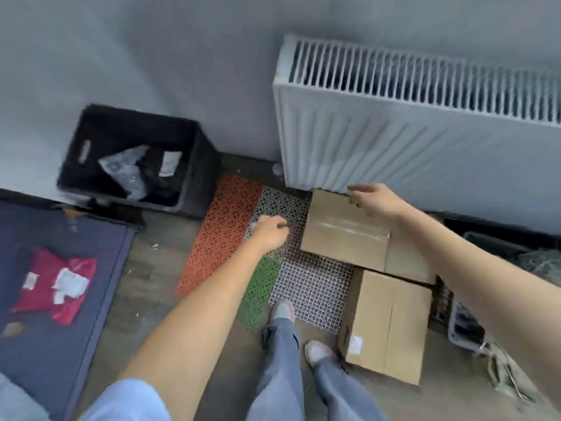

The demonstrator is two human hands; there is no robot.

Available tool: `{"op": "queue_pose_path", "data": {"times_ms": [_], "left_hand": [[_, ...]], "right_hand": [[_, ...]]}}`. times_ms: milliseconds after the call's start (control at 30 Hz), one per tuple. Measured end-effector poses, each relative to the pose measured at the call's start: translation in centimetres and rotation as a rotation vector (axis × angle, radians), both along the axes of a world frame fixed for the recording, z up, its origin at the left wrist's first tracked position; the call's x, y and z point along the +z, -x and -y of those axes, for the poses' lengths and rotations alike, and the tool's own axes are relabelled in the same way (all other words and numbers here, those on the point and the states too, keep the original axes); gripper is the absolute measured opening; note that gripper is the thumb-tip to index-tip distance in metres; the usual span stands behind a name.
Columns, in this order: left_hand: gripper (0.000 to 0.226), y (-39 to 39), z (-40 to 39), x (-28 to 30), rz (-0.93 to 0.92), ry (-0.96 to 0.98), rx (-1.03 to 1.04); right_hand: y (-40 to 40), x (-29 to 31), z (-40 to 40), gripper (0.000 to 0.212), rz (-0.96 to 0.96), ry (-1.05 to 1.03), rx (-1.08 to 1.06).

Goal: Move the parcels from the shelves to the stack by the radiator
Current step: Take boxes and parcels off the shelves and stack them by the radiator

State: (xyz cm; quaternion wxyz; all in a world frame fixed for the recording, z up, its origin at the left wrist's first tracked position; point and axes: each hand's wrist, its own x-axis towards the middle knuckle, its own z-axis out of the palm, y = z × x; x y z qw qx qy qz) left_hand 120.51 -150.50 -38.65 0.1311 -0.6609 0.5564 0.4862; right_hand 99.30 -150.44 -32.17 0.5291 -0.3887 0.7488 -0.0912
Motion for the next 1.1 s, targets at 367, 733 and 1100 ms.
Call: {"op": "queue_pose_path", "data": {"times_ms": [367, 733, 1100], "left_hand": [[0.035, -16.5, -6.7, 35.3, -0.048, 0.512, 0.515], [0.035, -32.2, -24.5, 53.2, 0.006, 0.695, 0.8], [0.033, -50.9, -45.0, 64.7, 0.281, 1.014, 1.026]], "right_hand": [[-14.3, 31.8, -2.1, 0.033, 0.265, 0.469, 0.388], [-35.7, 49.7, -10.6, 0.027, 0.45, 0.629, 0.929], [-60.9, 57.3, -25.3, 0.028, 0.583, 0.685, 1.312]]}}
